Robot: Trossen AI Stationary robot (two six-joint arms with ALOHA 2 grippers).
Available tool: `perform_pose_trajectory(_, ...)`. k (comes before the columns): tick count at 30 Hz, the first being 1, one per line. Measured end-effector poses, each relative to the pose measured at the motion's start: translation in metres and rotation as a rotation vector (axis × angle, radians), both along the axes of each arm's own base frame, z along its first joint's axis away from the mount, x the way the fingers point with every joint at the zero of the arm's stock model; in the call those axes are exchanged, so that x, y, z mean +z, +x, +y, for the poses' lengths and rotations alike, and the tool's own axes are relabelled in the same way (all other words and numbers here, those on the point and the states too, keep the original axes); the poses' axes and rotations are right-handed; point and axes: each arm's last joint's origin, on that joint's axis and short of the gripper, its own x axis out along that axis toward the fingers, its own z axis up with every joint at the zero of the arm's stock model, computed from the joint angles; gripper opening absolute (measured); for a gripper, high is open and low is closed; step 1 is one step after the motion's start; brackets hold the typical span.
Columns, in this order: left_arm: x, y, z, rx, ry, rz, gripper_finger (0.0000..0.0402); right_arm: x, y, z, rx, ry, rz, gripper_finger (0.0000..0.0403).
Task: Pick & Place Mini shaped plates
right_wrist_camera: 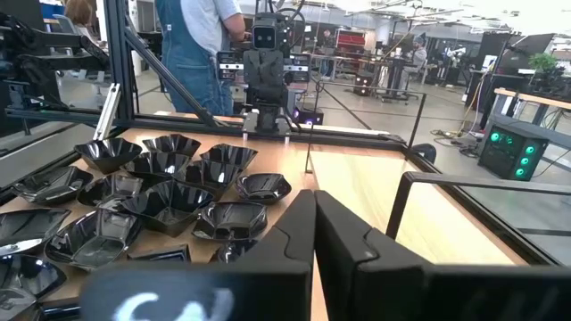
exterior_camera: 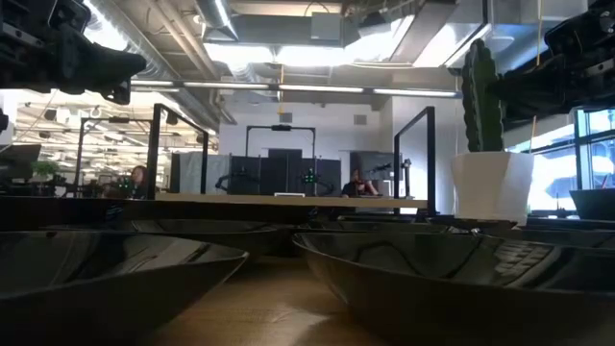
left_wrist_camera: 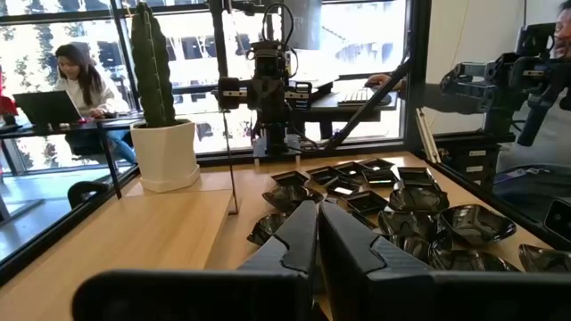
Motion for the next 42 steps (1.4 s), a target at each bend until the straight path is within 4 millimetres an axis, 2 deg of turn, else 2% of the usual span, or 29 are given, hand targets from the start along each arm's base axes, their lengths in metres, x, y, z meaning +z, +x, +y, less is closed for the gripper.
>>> perform_pose_trajectory(42,-0.0001,0.0000,0.0000,0.000,0.000,0.000,0.0008,0.0000,0.0000,0.0000,0.000,0.000,0.000,0.0007)
